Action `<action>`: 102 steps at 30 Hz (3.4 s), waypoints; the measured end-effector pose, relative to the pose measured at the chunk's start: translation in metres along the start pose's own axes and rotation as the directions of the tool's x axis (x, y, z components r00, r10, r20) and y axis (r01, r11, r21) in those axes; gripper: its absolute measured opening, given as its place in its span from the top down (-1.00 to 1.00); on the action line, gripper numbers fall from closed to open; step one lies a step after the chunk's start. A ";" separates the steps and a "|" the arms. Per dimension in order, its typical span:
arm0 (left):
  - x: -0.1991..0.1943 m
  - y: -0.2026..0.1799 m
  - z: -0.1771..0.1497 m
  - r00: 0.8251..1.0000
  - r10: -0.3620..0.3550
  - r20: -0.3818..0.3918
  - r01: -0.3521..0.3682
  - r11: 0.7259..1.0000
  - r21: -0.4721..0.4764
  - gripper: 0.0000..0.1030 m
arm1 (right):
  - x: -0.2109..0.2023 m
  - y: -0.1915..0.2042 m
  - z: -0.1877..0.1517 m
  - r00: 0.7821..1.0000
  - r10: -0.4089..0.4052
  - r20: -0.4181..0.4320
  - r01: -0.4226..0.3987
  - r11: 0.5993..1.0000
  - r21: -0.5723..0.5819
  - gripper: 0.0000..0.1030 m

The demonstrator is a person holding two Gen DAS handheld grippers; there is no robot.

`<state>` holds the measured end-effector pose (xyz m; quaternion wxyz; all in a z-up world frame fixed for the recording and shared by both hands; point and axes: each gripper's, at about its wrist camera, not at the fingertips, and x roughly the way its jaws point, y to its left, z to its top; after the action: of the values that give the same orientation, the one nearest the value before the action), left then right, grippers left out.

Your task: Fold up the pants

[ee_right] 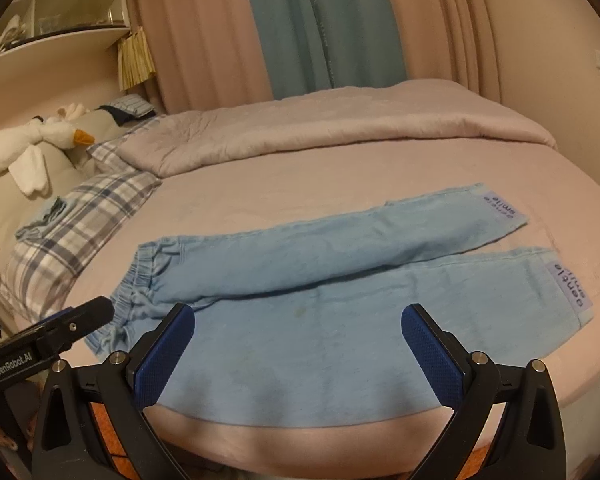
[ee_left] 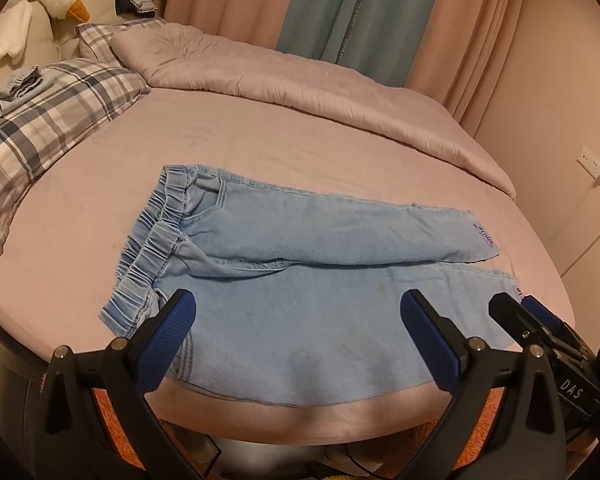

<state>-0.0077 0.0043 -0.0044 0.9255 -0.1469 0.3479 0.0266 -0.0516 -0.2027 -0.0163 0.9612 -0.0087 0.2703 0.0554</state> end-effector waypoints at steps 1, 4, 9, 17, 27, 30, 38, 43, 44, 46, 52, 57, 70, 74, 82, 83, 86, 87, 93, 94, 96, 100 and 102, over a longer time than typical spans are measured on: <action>0.001 0.000 0.000 1.000 -0.001 -0.005 0.001 1.000 0.002 -0.99 | 0.001 0.000 0.000 1.000 -0.003 -0.004 0.003 1.000 0.000 -1.00; 0.000 0.000 -0.001 1.000 -0.005 0.005 0.004 1.000 0.009 -0.99 | 0.004 -0.001 -0.002 1.000 -0.009 -0.013 0.009 1.000 0.001 -1.00; -0.002 -0.002 -0.004 1.000 0.005 0.021 -0.005 0.999 0.035 -0.99 | 0.012 -0.001 -0.002 0.999 -0.023 -0.038 0.023 1.000 -0.005 -1.00; -0.002 -0.001 -0.003 1.000 -0.002 0.023 0.001 0.999 0.034 -0.98 | 0.014 0.002 -0.003 0.999 -0.024 -0.048 0.023 1.000 -0.009 -1.00; 0.005 0.005 -0.002 0.998 -0.057 -0.016 0.057 0.998 -0.023 -0.97 | 0.018 0.000 -0.004 0.998 -0.034 -0.055 0.035 0.999 0.005 -1.00; 0.005 0.006 -0.003 0.998 -0.055 -0.016 0.055 0.998 -0.026 -0.97 | 0.019 -0.003 -0.005 0.997 -0.037 -0.061 0.038 0.999 0.011 -1.00; 0.007 0.009 -0.004 0.999 -0.047 -0.026 0.046 0.998 -0.033 -0.97 | 0.020 -0.008 -0.005 0.997 -0.034 -0.070 0.036 0.999 0.026 -1.00; 0.009 0.008 -0.005 0.998 -0.051 -0.040 0.050 0.998 -0.034 -0.97 | 0.021 -0.011 -0.005 0.996 -0.040 -0.075 0.042 0.998 0.036 -1.00; 0.009 0.008 -0.005 0.998 -0.052 -0.040 0.051 0.998 -0.033 -0.97 | 0.021 -0.011 -0.005 0.996 -0.038 -0.076 0.041 0.998 0.038 -1.00; 0.009 0.007 -0.005 0.998 -0.054 -0.040 0.052 0.998 -0.030 -0.97 | 0.021 -0.012 -0.006 0.996 -0.038 -0.076 0.041 0.998 0.040 -1.00; 0.009 0.003 -0.006 0.997 -0.062 -0.047 0.061 0.998 -0.026 -0.97 | 0.019 -0.013 -0.007 0.997 -0.043 -0.070 0.046 0.998 0.045 -1.00; 0.009 0.001 -0.007 0.996 -0.068 -0.051 0.067 0.997 -0.022 -0.97 | 0.019 -0.015 -0.007 0.996 -0.047 -0.070 0.051 0.997 0.050 -1.00; 0.007 0.000 -0.008 0.997 -0.066 -0.046 0.065 0.998 -0.021 -0.97 | 0.020 -0.018 -0.008 0.994 -0.071 -0.079 0.075 0.996 0.050 -1.00; 0.009 0.000 -0.006 0.997 -0.064 -0.053 0.062 0.998 -0.022 -0.97 | 0.019 -0.017 -0.007 0.994 -0.072 -0.077 0.076 0.996 0.048 -1.00; 0.011 0.001 -0.006 0.996 -0.066 -0.060 0.064 0.998 -0.024 -0.97 | 0.022 -0.017 -0.008 0.993 -0.078 -0.089 0.083 0.995 0.052 -1.00; 0.011 0.001 -0.006 0.996 -0.066 -0.060 0.065 0.998 -0.025 -0.97 | 0.022 -0.018 -0.008 0.993 -0.078 -0.090 0.083 0.995 0.054 -1.00; 0.012 0.001 -0.006 0.996 -0.064 -0.061 0.062 0.998 -0.028 -0.97 | 0.023 -0.018 -0.007 0.993 -0.075 -0.092 0.080 0.995 0.057 -1.00; 0.012 0.002 -0.006 0.996 -0.063 -0.060 0.062 0.998 -0.029 -0.97 | 0.023 -0.018 -0.007 0.993 -0.074 -0.092 0.080 0.995 0.056 -1.00; 0.015 0.004 -0.007 0.996 -0.057 -0.068 0.055 0.998 -0.035 -0.96 | 0.022 -0.017 -0.008 0.992 -0.083 -0.090 0.088 0.995 0.052 -1.00; 0.015 0.004 -0.007 0.996 -0.056 -0.067 0.054 0.998 -0.034 -0.96 | 0.021 -0.017 -0.007 0.993 -0.083 -0.088 0.088 0.995 0.053 -1.00; 0.016 0.005 -0.007 0.996 -0.052 -0.070 0.049 0.998 -0.035 -0.96 | 0.021 -0.018 -0.007 0.993 -0.084 -0.086 0.089 0.994 0.056 -1.00; 0.017 0.007 -0.007 0.996 -0.052 -0.077 0.049 0.998 -0.043 -0.96 | 0.023 -0.020 -0.007 0.992 -0.089 -0.089 0.095 0.994 0.063 -1.00; 0.018 0.008 -0.007 0.996 -0.051 -0.077 0.047 0.998 -0.043 -0.96 | 0.023 -0.021 -0.008 0.992 -0.090 -0.092 0.096 0.993 0.068 -1.00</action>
<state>-0.0002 0.0084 -0.0230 0.9083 -0.1754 0.3797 0.0053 -0.0335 -0.2218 -0.0350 0.9494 0.0109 0.3138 0.0002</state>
